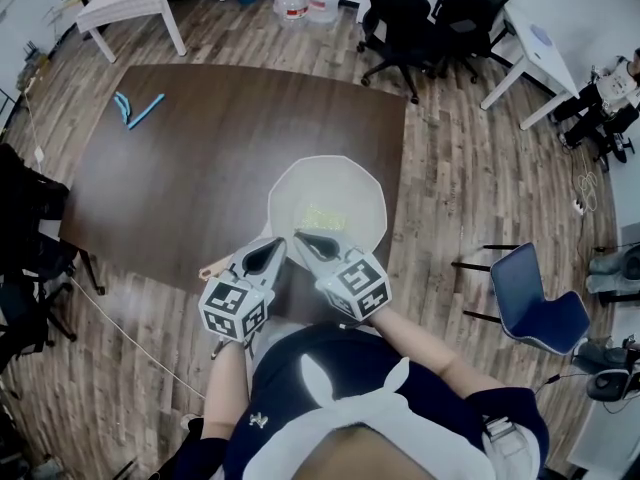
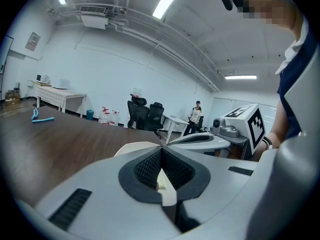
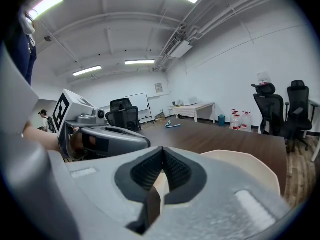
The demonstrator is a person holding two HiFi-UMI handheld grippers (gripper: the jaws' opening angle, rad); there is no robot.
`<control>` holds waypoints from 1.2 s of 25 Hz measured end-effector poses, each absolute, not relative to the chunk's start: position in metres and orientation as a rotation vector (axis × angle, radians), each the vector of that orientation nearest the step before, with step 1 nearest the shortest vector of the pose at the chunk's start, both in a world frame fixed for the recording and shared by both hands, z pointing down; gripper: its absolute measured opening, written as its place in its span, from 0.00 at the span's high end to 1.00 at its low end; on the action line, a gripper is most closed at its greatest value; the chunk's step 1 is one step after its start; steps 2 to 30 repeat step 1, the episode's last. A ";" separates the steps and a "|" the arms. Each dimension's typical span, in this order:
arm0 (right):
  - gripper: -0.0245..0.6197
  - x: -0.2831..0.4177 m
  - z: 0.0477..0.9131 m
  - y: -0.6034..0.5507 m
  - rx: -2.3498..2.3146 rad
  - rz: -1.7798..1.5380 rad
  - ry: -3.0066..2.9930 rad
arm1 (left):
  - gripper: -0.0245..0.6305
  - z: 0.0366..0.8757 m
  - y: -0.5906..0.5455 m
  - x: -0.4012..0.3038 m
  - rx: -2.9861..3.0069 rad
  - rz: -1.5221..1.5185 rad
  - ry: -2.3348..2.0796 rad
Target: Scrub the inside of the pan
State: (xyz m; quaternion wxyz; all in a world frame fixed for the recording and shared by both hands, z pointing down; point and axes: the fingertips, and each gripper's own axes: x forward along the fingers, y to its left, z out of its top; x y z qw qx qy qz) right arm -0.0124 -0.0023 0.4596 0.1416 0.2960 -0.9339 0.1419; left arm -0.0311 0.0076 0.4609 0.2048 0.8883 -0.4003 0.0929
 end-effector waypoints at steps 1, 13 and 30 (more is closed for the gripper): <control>0.96 -0.013 0.460 -0.001 0.853 0.410 -2.697 | 0.96 0.462 0.009 -0.031 2.476 0.261 -1.116; 0.96 -0.013 0.460 -0.001 0.853 0.410 -2.697 | 0.96 0.462 0.009 -0.031 2.476 0.261 -1.116; 0.96 -0.013 0.460 -0.001 0.853 0.410 -2.697 | 0.96 0.462 0.009 -0.031 2.476 0.261 -1.116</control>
